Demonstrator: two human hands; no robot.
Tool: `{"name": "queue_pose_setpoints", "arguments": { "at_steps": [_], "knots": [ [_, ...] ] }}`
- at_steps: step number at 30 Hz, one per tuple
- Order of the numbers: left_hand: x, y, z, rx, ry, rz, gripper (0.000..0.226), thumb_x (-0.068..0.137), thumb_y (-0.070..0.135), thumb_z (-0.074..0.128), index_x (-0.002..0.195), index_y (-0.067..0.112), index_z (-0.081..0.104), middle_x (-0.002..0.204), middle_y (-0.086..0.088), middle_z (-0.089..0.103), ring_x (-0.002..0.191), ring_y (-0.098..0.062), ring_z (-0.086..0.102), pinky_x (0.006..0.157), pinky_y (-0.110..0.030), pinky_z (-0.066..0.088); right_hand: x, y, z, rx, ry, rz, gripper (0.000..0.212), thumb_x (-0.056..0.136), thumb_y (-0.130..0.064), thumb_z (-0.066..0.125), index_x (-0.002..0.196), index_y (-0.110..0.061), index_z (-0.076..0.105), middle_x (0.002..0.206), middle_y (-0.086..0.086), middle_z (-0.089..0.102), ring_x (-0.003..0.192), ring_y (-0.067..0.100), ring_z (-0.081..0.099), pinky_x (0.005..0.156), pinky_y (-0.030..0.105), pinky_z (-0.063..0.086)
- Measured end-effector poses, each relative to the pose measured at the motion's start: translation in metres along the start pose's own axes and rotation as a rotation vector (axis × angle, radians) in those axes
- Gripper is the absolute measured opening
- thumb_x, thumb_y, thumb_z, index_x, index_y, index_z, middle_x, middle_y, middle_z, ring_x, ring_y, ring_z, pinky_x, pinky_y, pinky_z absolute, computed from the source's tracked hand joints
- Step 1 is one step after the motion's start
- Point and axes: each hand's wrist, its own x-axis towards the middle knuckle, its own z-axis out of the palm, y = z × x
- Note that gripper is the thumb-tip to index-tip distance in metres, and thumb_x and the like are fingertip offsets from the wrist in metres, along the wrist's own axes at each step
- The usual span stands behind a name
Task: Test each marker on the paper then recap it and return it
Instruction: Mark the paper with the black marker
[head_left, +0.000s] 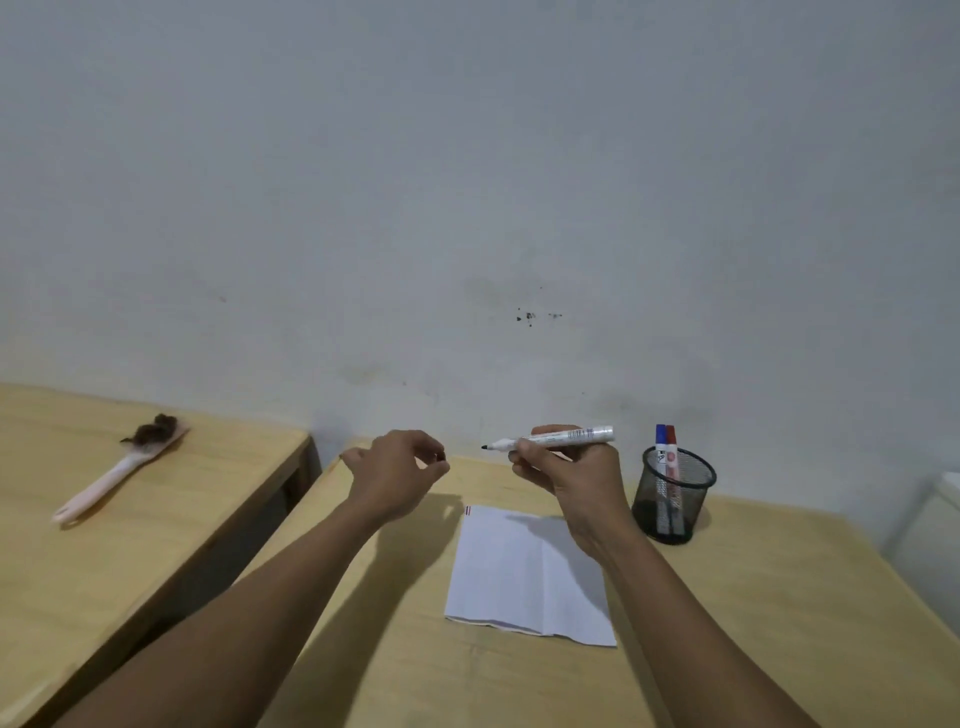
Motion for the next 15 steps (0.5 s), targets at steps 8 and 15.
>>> {"name": "queue_pose_setpoints", "arguments": {
  "at_steps": [8,15],
  "knots": [
    [0.017,-0.06,0.067,0.126,-0.171,0.058,0.008,0.086,0.042,0.065,0.093,0.039,0.067,0.074,0.026,0.06,0.087,0.0,0.053,0.086,-0.037,0.018,0.032,0.084,-0.008,-0.222,-0.025,0.154,0.013,0.094,-0.007,0.069,0.093,0.003,0.06,0.075,0.021,0.067,0.058,0.025,0.066,0.051,0.033,0.053],
    [0.018,-0.077,0.079,0.093,-0.233,0.065,0.045,0.085,0.04,0.067,0.128,0.038,0.054,0.086,0.022,0.068,0.092,-0.001,0.053,0.09,-0.038,0.019,0.046,0.111,-0.006,-0.29,-0.094,0.215,0.005,0.09,-0.002,0.071,0.09,0.003,0.07,0.065,0.015,0.065,0.054,0.026,0.058,0.05,0.032,0.048]
  ]
}}
